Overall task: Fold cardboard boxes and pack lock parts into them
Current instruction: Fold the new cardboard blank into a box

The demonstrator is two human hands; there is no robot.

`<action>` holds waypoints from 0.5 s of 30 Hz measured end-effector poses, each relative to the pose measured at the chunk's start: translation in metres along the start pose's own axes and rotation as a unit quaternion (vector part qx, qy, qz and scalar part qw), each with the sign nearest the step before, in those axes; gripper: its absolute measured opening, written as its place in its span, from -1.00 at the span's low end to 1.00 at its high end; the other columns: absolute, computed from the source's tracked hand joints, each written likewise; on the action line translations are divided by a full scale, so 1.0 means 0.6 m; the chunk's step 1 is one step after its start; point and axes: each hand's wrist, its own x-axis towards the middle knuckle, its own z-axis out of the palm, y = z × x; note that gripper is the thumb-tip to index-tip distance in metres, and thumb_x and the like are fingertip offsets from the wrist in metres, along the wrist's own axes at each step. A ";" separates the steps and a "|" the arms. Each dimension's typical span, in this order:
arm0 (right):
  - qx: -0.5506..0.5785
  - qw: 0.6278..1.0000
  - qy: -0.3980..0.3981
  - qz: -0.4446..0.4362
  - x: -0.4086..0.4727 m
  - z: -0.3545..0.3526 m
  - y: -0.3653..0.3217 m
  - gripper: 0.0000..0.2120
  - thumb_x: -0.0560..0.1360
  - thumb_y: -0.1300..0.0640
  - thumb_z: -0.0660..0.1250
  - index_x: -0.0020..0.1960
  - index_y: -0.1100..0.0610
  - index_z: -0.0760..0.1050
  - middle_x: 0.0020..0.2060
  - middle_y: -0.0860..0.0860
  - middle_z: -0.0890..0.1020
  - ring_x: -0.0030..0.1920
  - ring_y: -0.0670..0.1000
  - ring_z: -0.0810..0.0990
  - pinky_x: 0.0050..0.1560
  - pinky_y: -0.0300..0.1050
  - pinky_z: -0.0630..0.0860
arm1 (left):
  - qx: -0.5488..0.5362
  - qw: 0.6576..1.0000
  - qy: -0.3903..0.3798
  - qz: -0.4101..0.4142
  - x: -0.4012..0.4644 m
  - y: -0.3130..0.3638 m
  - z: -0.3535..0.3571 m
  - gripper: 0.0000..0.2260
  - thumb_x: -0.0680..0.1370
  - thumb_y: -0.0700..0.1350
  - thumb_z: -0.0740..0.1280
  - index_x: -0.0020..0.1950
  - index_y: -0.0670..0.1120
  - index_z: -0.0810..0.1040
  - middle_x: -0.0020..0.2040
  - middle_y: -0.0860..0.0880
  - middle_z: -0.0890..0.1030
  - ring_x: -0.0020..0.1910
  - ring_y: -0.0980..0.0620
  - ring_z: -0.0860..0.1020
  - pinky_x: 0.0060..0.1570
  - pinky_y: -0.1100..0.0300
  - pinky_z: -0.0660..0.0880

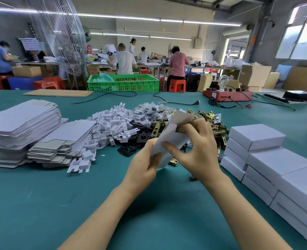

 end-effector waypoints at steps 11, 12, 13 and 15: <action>0.056 0.996 -0.067 -0.022 0.003 -0.010 -0.020 -0.74 0.44 -0.02 0.42 -0.19 0.12 0.41 -0.06 -0.07 0.52 -0.30 -0.04 0.43 -0.34 -0.07 0.42 | -0.014 1.000 0.014 0.009 0.007 0.026 -0.013 -0.52 0.49 -0.04 0.41 0.24 0.47 0.39 0.03 0.39 0.59 -0.05 0.34 0.57 -0.06 0.41 0.47; 0.074 0.993 -0.087 -0.018 0.002 -0.010 -0.022 -0.73 0.45 -0.03 0.40 -0.18 0.16 0.43 -0.08 -0.04 0.52 -0.26 0.00 0.45 -0.30 -0.03 0.43 | -0.032 0.999 -0.005 0.008 0.009 0.031 -0.018 -0.51 0.47 -0.04 0.44 0.26 0.42 0.41 0.06 0.37 0.60 -0.02 0.33 0.58 -0.04 0.43 0.45; 0.098 0.990 -0.105 -0.013 0.002 -0.011 -0.024 -0.70 0.45 -0.05 0.39 -0.18 0.19 0.44 -0.12 0.00 0.52 -0.23 0.04 0.46 -0.27 0.00 0.43 | -0.051 0.998 -0.033 0.004 0.011 0.036 -0.022 -0.48 0.45 -0.04 0.47 0.31 0.36 0.42 0.11 0.33 0.60 0.05 0.33 0.57 0.02 0.42 0.45; 0.139 0.983 -0.122 -0.011 0.001 -0.013 -0.031 -0.62 0.45 -0.11 0.37 -0.17 0.23 0.48 -0.19 0.05 0.52 -0.20 0.08 0.48 -0.24 0.02 0.42 | -0.079 0.992 -0.098 -0.009 0.017 0.039 -0.031 -0.37 0.44 -0.08 0.49 0.45 0.21 0.35 0.34 0.23 0.51 0.33 0.26 0.46 0.28 0.27 0.41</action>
